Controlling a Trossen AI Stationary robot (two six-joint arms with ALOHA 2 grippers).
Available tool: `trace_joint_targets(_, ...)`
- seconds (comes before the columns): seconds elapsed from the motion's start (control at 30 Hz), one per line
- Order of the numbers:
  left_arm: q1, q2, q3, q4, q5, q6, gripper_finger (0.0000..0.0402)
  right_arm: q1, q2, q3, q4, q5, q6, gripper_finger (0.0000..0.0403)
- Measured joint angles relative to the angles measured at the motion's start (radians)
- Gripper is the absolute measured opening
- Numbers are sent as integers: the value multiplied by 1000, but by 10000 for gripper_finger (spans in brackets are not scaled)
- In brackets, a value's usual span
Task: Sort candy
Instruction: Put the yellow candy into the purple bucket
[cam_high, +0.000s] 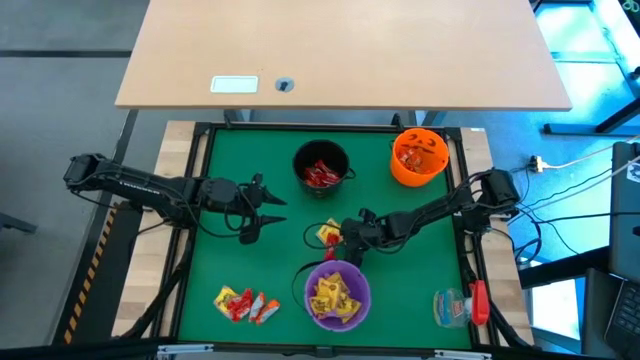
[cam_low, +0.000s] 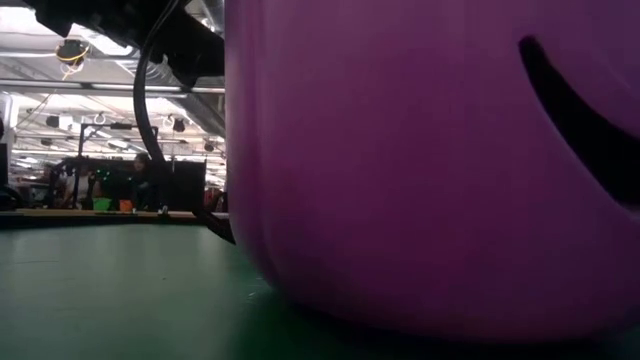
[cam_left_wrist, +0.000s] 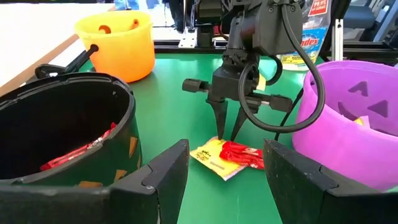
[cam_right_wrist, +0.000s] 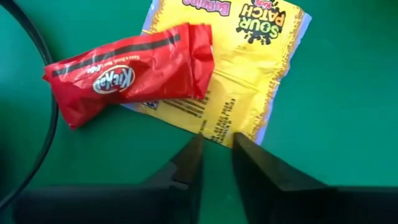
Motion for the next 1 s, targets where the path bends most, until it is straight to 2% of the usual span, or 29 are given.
trace_joint_targets(0.17, 0, 0, 0, 2, 0, 0, 194, -1, -7, -1, 1, -5, 10, 21)
trace_joint_targets(0.23, 0, 0, 0, 5, 0, 0, 194, -1, -18, -3, -9, -2, 13, 6)
trace_joint_targets(0.4, 0, 0, 0, 30, 0, 0, 194, -2, -67, -6, -32, 15, 33, 14)
trace_joint_targets(0.57, 0, 0, 0, 35, 0, 0, 194, -1, -143, -5, -45, 28, 33, 3)
trace_joint_targets(1.0, 0, 0, 0, 43, 0, -3, 194, -1, -349, -4, -44, 158, -33, 1)
